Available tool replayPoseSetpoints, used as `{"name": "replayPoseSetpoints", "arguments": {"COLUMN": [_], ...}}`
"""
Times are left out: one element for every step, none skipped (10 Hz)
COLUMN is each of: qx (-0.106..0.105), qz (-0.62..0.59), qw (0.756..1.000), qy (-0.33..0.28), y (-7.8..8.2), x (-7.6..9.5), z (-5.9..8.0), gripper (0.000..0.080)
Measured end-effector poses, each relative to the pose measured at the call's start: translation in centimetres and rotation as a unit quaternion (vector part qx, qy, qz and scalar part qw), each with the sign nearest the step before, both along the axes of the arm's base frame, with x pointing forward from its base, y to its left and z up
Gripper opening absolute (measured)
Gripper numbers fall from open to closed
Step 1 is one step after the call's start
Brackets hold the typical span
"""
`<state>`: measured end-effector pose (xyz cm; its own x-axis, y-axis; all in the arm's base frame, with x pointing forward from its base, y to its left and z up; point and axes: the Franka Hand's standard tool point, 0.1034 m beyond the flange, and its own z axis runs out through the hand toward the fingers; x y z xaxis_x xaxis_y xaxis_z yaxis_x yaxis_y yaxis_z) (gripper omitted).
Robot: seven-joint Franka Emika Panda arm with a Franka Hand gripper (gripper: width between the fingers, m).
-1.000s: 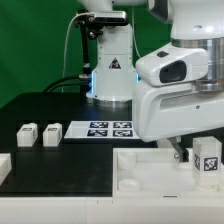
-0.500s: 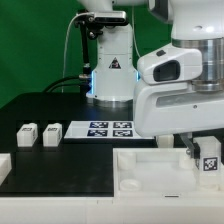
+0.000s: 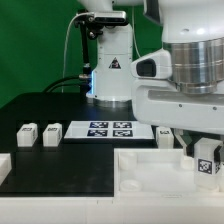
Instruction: Assemble one leg
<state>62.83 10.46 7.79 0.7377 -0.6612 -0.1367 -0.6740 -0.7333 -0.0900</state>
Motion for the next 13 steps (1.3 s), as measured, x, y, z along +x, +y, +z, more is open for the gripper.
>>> {"name": "replayPoseSetpoints", "arguments": {"qx": [-0.001,0.006,0.016,0.025,0.026,0.024,0.024,0.024,0.024,0.025,0.02,0.016,0.017], "qz": [-0.09,-0.181,-0.265,-0.328,-0.374,-0.396,-0.394,-0.388,-0.352,-0.312,-0.241,-0.17,-0.131], "qw": [0.996,0.983,0.964,0.944,0.926,0.917,0.918,0.92,0.935,0.949,0.97,0.985,0.991], "qy": [0.014,0.021,0.029,0.033,0.038,0.041,0.041,0.04,0.033,0.027,0.018,0.003,-0.004], "y": [-0.1,-0.2,-0.1,-0.1,0.0,0.0,0.0,0.0,0.3,1.1,1.7,2.1,1.8], "x": [0.0,0.2,0.0,-0.1,-0.2,-0.3,-0.3,-0.3,-0.3,-0.5,-0.6,-0.6,-0.5], "z": [0.0,0.0,-0.1,-0.1,-0.1,-0.1,-0.1,-0.2,-0.2,-0.1,0.0,0.0,-0.1], "gripper": [0.0292,0.0292,0.0294,0.0294,0.0294,0.0294,0.0294,0.0403,0.0582,0.0582,0.0582,0.0637,0.0646]}}
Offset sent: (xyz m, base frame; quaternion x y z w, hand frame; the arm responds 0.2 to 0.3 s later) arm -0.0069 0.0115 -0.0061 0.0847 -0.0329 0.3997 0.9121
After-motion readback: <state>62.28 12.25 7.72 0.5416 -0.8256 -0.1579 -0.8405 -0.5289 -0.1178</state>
